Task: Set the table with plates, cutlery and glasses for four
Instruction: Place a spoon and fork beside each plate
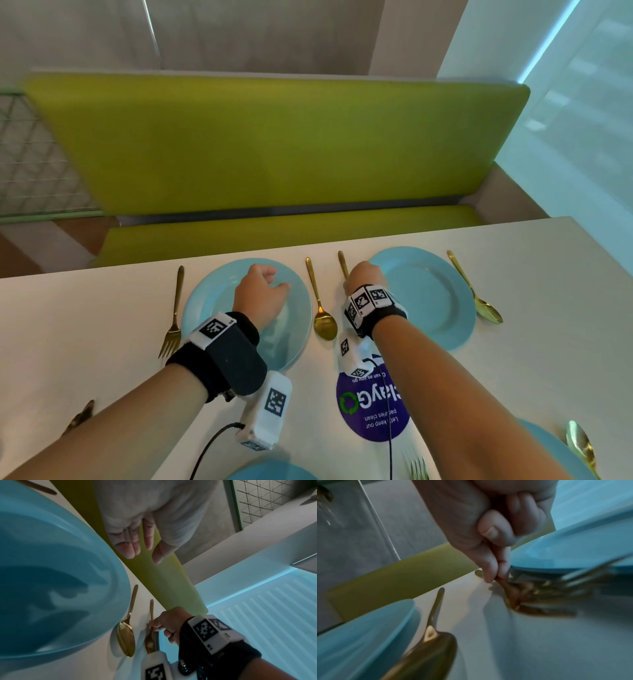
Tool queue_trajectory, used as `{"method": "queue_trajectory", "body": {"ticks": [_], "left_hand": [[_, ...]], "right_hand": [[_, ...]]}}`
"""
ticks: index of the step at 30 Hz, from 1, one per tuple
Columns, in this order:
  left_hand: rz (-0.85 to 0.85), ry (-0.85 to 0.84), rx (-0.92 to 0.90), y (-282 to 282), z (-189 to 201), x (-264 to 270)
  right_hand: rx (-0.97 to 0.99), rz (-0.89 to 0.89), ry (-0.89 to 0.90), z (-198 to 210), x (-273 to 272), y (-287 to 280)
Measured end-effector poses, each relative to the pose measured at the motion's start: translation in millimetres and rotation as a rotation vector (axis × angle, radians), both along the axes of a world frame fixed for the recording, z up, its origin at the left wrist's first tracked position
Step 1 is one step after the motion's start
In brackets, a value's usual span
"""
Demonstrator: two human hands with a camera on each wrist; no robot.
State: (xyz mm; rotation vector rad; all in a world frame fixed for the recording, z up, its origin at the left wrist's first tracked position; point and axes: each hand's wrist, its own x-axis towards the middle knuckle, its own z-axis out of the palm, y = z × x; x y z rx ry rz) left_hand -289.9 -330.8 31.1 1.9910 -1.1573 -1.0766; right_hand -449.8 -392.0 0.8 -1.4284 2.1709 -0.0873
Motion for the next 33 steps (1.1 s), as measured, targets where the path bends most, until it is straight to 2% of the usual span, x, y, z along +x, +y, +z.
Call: {"method": "queue_trajectory", "body": {"ticks": [10, 19, 23, 28, 33], "left_hand": [[-0.026, -0.036, 0.020, -1.9, -4.0, 7.3], [-0.025, -0.018, 0.026, 0.8, 1.3, 11.0], [-0.006, 0.031, -0.002, 9.8, 10.7, 19.4], [-0.016, 0.104, -0.048, 32.2, 31.2, 35.9], [-0.076, 0.121, -0.103, 81.5, 64.2, 72.8]], "right_hand": [[0.004, 0.099, 0.135, 0.4, 5.3, -3.2], [-0.004, 0.053, 0.136, 12.6, 3.0, -1.2], [-0.049, -0.007, 0.104, 46.0, -1.7, 3.1], [-0.038, 0.022, 0.135, 96.8, -11.0, 26.4], [-0.101, -0.023, 0.167, 149.6, -3.4, 101.3]]}}
